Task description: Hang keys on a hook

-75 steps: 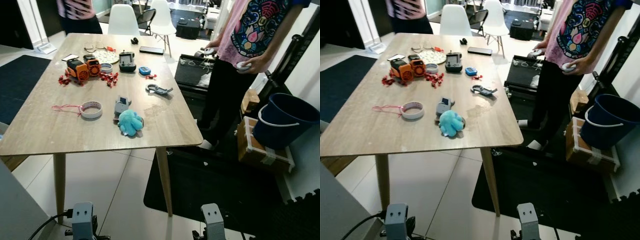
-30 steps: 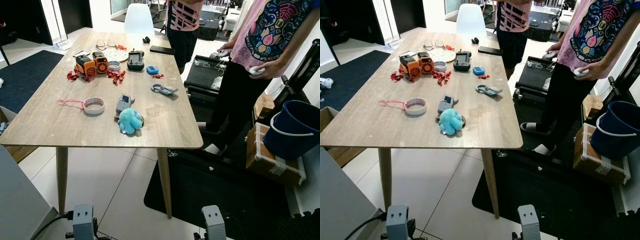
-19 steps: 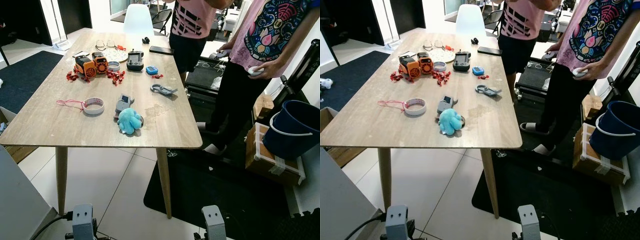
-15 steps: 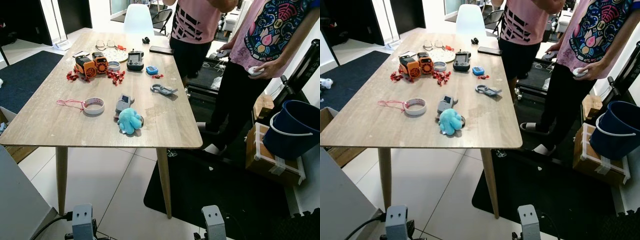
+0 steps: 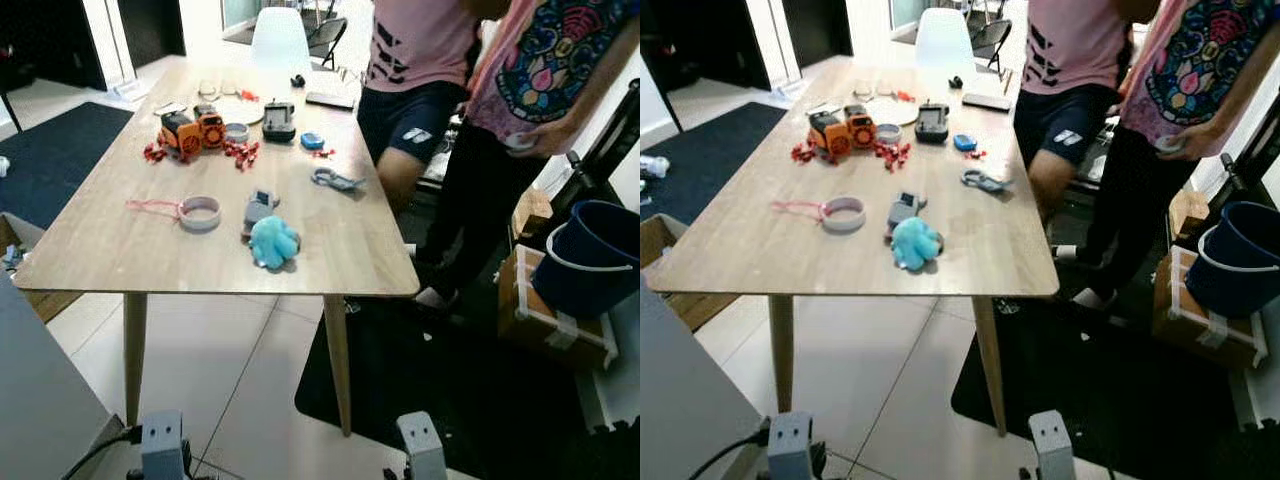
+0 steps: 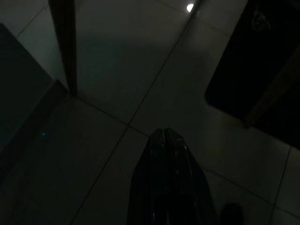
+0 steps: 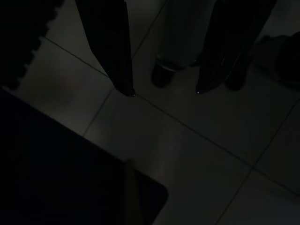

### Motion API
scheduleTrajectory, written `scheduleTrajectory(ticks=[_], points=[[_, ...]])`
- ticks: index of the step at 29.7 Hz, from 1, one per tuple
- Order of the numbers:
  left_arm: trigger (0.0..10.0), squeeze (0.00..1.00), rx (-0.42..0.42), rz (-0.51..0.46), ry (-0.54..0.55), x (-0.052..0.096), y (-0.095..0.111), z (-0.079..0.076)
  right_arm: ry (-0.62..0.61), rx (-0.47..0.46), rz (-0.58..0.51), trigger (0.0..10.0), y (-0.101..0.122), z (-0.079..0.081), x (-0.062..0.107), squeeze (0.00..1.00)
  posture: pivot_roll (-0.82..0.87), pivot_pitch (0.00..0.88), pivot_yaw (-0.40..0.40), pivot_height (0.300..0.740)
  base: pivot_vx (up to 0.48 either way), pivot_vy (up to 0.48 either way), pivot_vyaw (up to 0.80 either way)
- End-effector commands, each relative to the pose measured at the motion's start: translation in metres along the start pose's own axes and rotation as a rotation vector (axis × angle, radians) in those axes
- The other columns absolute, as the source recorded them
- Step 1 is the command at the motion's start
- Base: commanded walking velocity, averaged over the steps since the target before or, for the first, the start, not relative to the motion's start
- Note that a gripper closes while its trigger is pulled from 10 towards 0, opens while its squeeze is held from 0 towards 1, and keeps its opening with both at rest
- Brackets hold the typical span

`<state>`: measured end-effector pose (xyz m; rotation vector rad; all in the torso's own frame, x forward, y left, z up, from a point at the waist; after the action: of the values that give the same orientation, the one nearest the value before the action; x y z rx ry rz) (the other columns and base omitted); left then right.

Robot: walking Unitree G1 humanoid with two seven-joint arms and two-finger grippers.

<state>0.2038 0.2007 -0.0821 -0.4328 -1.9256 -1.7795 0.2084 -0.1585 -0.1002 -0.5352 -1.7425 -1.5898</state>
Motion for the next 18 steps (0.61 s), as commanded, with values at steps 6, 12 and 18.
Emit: scheduleTrajectory(ticks=[6, 12, 18], points=[[10.0, 0.0, 0.008, -0.008, -0.021, 0.0045, -0.0045, -0.0023, 0.001, 0.013, 0.016, 10.0, -0.0057, -0.0026, 0.0022, 0.0, 0.08, 0.036, -0.07, 0.74, 0.0, 0.0, 0.0], [10.0, 0.0, 0.008, 0.0, -0.023, 0.0061, -0.0073, -0.0017, 0.004, 0.021, 0.017, 10.0, -0.0054, -0.0029, 0.0021, 0.0, 0.08, 0.038, -0.075, 0.74, 0.0, 0.0, 0.0], [10.0, 0.0, -0.004, 0.011, -0.04, 0.0083, -0.0113, -0.0028, 0.005, 0.023, 0.018, 10.0, -0.0054, -0.0026, 0.002, 0.0, 0.08, 0.04, -0.074, 0.74, 0.0, 0.0, 0.0]])
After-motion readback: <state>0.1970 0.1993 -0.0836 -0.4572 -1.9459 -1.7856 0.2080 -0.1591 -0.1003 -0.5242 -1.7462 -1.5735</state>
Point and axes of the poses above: a point about 5 cm out from each wrist's last joint towards the gripper, its own x axis pointing back from the gripper into the wrist, its own y axis along the axis of the wrist's last joint, z = x × y, the point moved 3 cm from there along -x, pointing out of the wrist towards the gripper
